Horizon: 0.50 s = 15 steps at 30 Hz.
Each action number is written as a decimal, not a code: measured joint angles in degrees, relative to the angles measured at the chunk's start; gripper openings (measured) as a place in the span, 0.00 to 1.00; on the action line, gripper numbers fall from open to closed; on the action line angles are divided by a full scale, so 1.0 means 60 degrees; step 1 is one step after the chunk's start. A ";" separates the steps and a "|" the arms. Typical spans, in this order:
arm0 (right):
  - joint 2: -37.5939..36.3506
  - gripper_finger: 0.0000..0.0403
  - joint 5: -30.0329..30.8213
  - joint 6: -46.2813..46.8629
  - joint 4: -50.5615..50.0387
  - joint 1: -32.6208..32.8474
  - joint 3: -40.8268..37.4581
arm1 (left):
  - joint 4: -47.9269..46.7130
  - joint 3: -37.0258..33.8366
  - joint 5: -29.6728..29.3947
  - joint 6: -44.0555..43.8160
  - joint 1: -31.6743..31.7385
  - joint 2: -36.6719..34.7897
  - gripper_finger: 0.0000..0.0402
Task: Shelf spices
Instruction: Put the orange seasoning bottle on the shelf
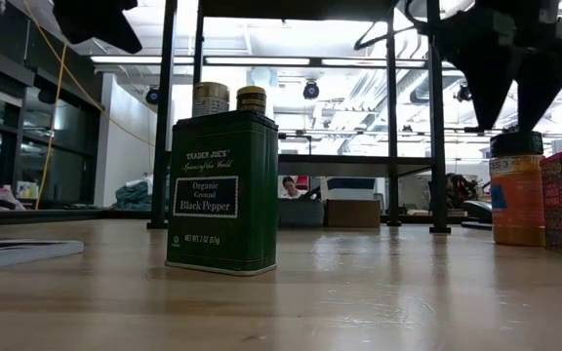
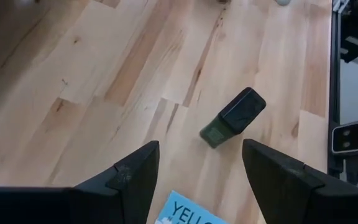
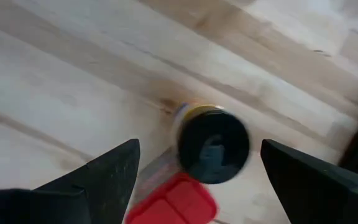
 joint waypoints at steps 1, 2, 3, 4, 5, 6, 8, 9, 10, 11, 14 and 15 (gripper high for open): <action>0.0037 0.82 -0.0011 0.0000 -0.0108 -0.0047 0.0000 | 0.0000 0.0000 0.0000 -0.0119 0.0000 0.0000 0.56; 0.0079 0.82 -0.0074 0.0006 -0.0188 -0.0091 0.0000 | 0.0000 0.0000 0.0000 -0.0203 0.0000 0.0000 0.56; 0.0132 0.82 -0.0144 0.0010 -0.0239 -0.0115 0.0000 | -0.0001 0.0000 0.0000 -0.0234 0.0000 0.0000 0.56; 0.0195 0.82 -0.0184 0.0021 -0.0290 -0.0132 0.0000 | 0.0000 0.0000 0.0000 -0.0237 0.0000 0.0000 0.56; 0.0253 0.82 -0.0179 0.0070 -0.0352 -0.0146 0.0000 | -0.0001 0.0000 0.0000 -0.0239 0.0000 0.0000 0.56; 0.0280 0.82 -0.0169 0.0135 -0.0386 -0.0157 0.0000 | -0.0004 0.0000 0.0000 -0.0240 -0.0001 0.0000 0.56; 0.0353 0.82 -0.0133 0.0225 -0.0375 -0.0211 0.0000 | 0.0000 0.0000 -0.0004 -0.0243 0.0000 0.0000 0.56; 0.0423 0.82 -0.0130 0.0225 -0.0327 -0.0229 0.0000 | -0.0004 0.0000 -0.0007 -0.0246 0.0000 0.0000 0.56; 0.0495 0.82 -0.0129 0.0222 -0.0281 -0.0255 0.0000 | 0.0000 0.0000 -0.0007 -0.0246 0.0000 0.0000 0.56; 0.0569 0.82 -0.0123 0.0187 -0.0267 -0.0278 0.0000 | -0.0004 0.0000 -0.0026 -0.0246 0.0000 0.0000 0.56; 0.0780 0.82 -0.0093 -0.0267 -0.0283 -0.0366 0.0000 | -0.0007 0.0000 -0.0145 -0.0248 0.0000 0.0000 0.56; 0.0842 0.82 -0.0101 -0.0347 -0.0289 -0.0415 0.0000 | -0.0004 0.0000 -0.0150 -0.0250 0.0000 0.0000 0.56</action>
